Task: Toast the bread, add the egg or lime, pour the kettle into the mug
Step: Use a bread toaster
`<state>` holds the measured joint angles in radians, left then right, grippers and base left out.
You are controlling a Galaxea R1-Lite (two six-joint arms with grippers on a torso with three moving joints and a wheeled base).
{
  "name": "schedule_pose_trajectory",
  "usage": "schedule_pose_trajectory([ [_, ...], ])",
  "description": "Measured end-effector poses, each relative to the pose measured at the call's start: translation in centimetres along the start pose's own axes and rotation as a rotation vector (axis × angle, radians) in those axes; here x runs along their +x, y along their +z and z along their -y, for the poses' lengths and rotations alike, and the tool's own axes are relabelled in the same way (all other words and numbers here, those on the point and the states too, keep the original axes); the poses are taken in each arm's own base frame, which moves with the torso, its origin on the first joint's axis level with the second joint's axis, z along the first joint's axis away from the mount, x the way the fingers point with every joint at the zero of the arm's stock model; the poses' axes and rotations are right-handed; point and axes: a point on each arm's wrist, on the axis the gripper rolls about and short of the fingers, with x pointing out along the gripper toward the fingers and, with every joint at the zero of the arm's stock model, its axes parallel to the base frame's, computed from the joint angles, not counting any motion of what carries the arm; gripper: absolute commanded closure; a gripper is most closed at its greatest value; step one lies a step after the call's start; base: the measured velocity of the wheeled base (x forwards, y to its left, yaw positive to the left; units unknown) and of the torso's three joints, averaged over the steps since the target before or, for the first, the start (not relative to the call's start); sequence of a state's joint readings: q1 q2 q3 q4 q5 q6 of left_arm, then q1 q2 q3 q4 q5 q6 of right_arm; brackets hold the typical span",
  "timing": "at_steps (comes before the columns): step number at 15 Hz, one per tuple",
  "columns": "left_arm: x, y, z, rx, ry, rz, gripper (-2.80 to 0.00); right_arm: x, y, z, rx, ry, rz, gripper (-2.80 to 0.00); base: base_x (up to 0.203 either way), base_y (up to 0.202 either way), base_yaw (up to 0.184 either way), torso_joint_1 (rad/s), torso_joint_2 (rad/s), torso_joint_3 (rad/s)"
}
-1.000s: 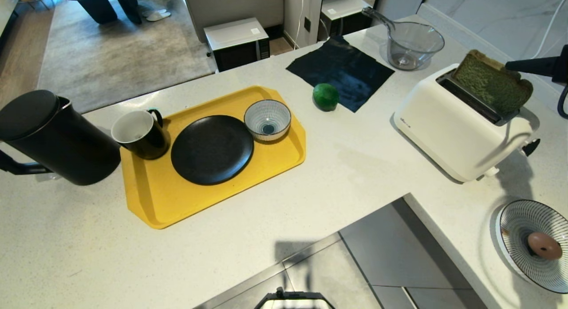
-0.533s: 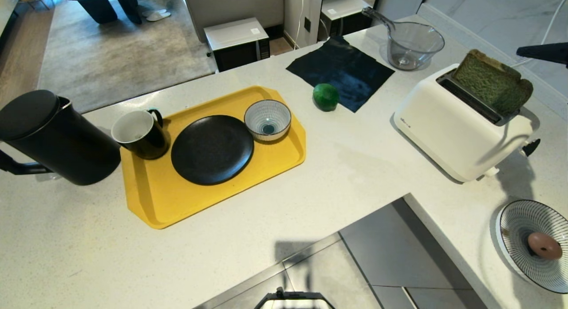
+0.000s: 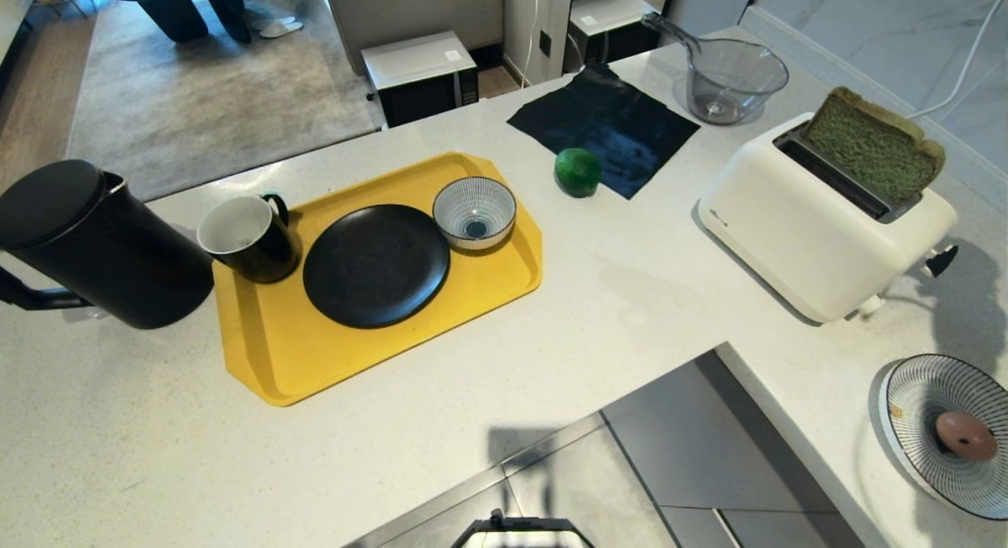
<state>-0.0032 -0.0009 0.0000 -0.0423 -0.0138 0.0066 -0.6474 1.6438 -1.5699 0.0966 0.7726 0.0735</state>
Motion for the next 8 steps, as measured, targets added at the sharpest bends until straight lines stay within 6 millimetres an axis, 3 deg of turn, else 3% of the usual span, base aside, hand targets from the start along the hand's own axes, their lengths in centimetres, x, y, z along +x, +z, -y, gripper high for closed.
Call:
schedule_pose_trajectory([
  [5,0.0,0.0,0.0,0.0,0.0,0.0,0.0,-0.6,-6.6,1.8,-0.045,0.059,-0.119,0.0,0.0,0.0,0.0,0.0,0.0,0.0],
  [8,0.0,0.0,0.0,0.0,0.0,0.0,0.0,-1.9,-9.9,1.4,-0.057,0.13,-0.13,0.0,0.0,0.0,0.0,0.0,0.0,0.0],
])
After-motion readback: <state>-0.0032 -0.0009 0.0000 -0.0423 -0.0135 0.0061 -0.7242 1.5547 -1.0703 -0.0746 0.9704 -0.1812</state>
